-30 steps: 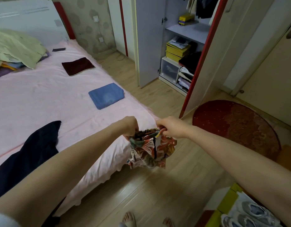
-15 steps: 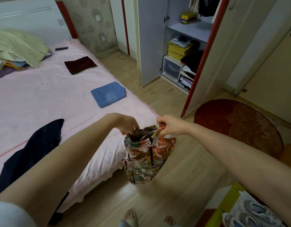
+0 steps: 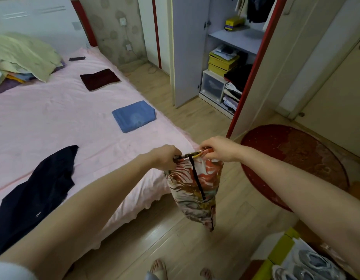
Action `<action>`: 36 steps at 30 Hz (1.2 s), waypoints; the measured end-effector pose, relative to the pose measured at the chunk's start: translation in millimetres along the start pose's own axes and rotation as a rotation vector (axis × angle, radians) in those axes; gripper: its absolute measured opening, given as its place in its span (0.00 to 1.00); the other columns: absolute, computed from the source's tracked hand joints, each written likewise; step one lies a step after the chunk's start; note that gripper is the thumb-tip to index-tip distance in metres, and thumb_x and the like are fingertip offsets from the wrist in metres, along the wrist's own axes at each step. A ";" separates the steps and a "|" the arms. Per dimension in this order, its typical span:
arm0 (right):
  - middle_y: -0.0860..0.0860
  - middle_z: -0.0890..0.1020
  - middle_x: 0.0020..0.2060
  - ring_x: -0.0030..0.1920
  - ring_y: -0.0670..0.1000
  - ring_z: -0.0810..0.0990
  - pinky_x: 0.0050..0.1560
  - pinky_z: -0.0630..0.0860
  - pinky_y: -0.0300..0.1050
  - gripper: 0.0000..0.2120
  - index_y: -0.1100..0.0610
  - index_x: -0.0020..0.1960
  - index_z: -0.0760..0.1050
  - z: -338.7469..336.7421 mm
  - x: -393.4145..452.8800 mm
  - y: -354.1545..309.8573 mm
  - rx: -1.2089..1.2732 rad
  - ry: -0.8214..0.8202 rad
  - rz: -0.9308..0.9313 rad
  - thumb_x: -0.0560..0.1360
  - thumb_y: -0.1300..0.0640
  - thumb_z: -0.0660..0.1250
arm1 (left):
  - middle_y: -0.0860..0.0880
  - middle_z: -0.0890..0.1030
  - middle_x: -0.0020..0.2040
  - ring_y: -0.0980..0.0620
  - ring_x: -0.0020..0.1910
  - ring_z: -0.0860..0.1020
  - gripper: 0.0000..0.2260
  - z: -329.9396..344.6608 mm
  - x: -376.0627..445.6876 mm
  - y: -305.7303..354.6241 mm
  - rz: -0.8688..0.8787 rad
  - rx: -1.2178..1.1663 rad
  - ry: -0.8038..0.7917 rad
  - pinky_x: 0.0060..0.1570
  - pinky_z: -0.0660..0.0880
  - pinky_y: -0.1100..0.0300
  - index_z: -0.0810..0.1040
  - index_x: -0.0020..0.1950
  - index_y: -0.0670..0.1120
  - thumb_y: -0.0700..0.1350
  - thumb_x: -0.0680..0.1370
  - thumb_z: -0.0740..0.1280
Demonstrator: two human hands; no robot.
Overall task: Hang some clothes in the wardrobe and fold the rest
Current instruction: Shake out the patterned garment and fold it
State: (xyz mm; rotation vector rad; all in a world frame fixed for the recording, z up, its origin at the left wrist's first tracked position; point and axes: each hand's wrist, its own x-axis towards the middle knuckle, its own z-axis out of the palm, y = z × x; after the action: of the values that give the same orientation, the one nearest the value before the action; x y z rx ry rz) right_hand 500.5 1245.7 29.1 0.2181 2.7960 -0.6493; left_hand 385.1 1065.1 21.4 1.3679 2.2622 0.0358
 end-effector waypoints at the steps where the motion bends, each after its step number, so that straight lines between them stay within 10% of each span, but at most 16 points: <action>1: 0.48 0.78 0.38 0.40 0.48 0.76 0.35 0.69 0.38 0.03 0.52 0.43 0.75 -0.5 -2.0 2.0 0.020 0.082 0.001 0.75 0.57 0.67 | 0.42 0.81 0.46 0.44 0.44 0.77 0.07 -4.6 1.9 0.8 0.008 -0.027 0.045 0.44 0.75 0.53 0.79 0.49 0.41 0.39 0.72 0.64; 8: 0.47 0.74 0.40 0.41 0.49 0.74 0.38 0.66 0.39 0.05 0.54 0.44 0.72 5.0 -5.8 15.3 -0.031 0.056 -0.055 0.73 0.63 0.65 | 0.47 0.82 0.51 0.48 0.49 0.79 0.15 -2.3 -0.9 13.9 0.019 -0.217 -0.098 0.50 0.76 0.57 0.80 0.56 0.44 0.50 0.73 0.72; 13: 0.48 0.77 0.37 0.37 0.45 0.75 0.36 0.71 0.36 0.05 0.54 0.42 0.76 -16.5 -6.2 12.6 0.114 -0.034 -0.086 0.74 0.63 0.67 | 0.47 0.79 0.40 0.47 0.39 0.75 0.10 -10.3 -1.7 21.5 -0.037 -0.073 0.016 0.38 0.70 0.58 0.78 0.43 0.44 0.50 0.72 0.72; 20: 0.51 0.80 0.45 0.49 0.54 0.78 0.48 0.74 0.48 0.06 0.53 0.51 0.74 -20.5 8.1 0.5 -0.366 0.002 -0.054 0.75 0.61 0.63 | 0.47 0.77 0.38 0.48 0.38 0.72 0.04 -34.2 -6.6 17.6 -0.077 -0.153 0.151 0.36 0.66 0.58 0.76 0.39 0.47 0.44 0.73 0.69; 25: 0.52 0.69 0.65 0.68 0.53 0.66 0.68 0.67 0.55 0.31 0.49 0.71 0.62 -10.5 4.0 -18.1 0.189 0.046 -0.108 0.71 0.62 0.65 | 0.46 0.80 0.39 0.48 0.38 0.74 0.05 -44.4 -9.6 27.6 -0.026 -0.199 0.223 0.33 0.67 0.60 0.80 0.44 0.44 0.44 0.72 0.71; 33: 0.49 0.83 0.41 0.43 0.49 0.82 0.48 0.80 0.56 0.08 0.53 0.49 0.80 0.6 15.4 -31.4 0.331 0.100 -0.172 0.73 0.50 0.70 | 0.47 0.82 0.48 0.50 0.48 0.82 0.20 -42.7 -39.5 -6.6 -0.157 -0.932 0.234 0.44 0.80 0.59 0.76 0.55 0.45 0.54 0.70 0.75; 36: 0.49 0.82 0.42 0.42 0.51 0.80 0.43 0.78 0.53 0.08 0.54 0.49 0.79 -3.0 17.6 -33.8 0.025 0.261 -0.283 0.74 0.51 0.68 | 0.45 0.82 0.54 0.47 0.53 0.81 0.25 -5.7 -44.6 -33.2 -0.248 -1.208 0.166 0.56 0.79 0.52 0.77 0.60 0.45 0.63 0.74 0.65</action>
State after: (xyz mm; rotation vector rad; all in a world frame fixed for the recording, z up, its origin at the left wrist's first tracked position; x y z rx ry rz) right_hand 476.2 1218.5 40.5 -0.1000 3.1041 -0.7683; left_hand 372.0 1012.5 35.2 0.4276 1.8634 1.2288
